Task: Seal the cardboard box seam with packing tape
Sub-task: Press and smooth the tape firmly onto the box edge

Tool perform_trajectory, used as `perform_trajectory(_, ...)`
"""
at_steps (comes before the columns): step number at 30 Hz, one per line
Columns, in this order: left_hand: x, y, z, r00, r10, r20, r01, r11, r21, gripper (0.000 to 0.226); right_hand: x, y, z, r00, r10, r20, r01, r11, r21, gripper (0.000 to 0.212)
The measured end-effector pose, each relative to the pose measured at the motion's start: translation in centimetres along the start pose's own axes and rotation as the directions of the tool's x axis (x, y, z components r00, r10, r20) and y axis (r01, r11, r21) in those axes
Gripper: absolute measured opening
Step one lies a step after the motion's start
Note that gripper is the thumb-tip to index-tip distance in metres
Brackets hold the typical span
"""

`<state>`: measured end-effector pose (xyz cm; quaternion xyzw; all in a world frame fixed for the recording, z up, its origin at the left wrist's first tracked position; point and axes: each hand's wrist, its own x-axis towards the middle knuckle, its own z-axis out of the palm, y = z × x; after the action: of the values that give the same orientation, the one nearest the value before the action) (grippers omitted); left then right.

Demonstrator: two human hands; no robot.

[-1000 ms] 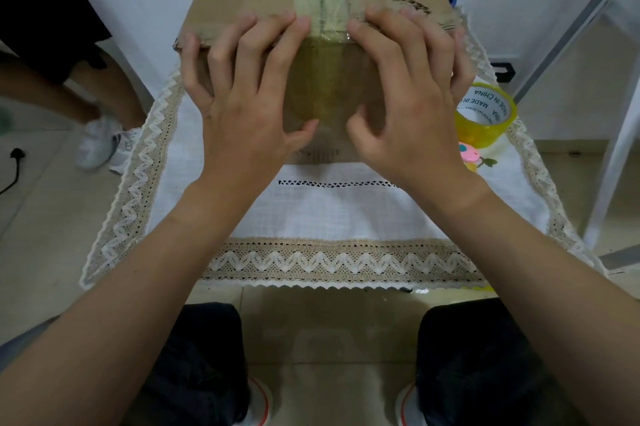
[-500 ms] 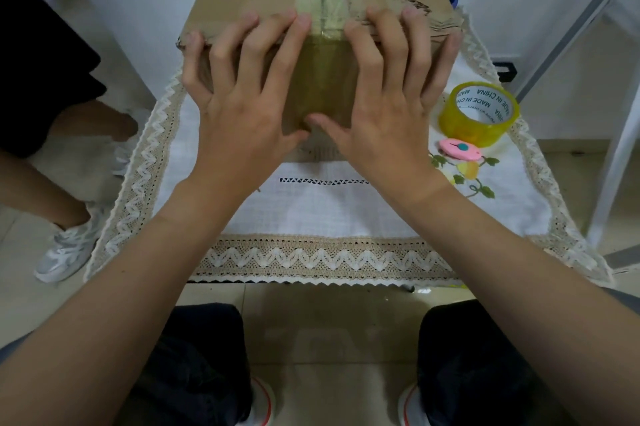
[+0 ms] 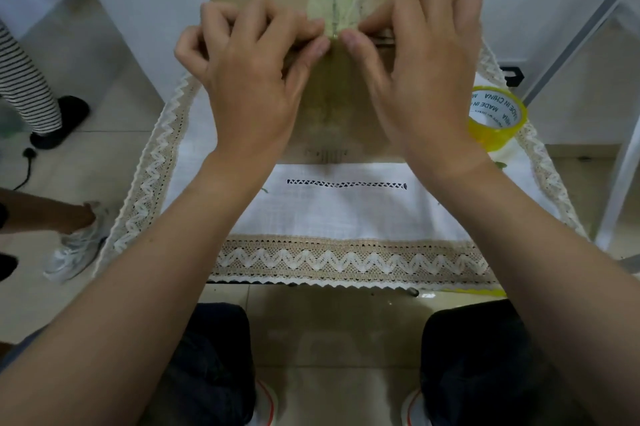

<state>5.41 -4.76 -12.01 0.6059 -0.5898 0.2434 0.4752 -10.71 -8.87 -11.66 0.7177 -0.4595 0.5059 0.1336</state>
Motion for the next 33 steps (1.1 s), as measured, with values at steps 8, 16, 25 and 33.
perform_trajectory(8, -0.5, -0.8, 0.2, 0.998, 0.070, -0.010, -0.070, 0.997, -0.037, 0.030, -1.5, 0.5, 1.2, 0.999, 0.003, -0.033, -0.004, 0.999, -0.050, 0.054)
perform_trajectory(16, -1.7, -1.7, -0.4, 0.989, 0.112, 0.091, -0.116, 0.993, 0.035, 0.047, -3.1, 1.6, 1.1, 0.989, -0.143, 0.030, 0.146, 0.983, -0.113, 0.053)
perform_trajectory(25, -2.7, -1.5, -0.4, 0.978, 0.142, 0.156, -0.164, 0.977, 0.138, 0.067, -4.2, 1.6, 0.9, 0.983, -0.159, 0.088, 0.173, 0.969, -0.176, 0.069)
perform_trajectory(33, -3.1, 0.3, -0.1, 0.984, 0.059, 0.166, -0.066, 0.997, 0.034, 0.076, -4.1, 1.5, 0.0, 0.981, -0.145, 0.129, 0.159, 0.982, -0.100, 0.073)
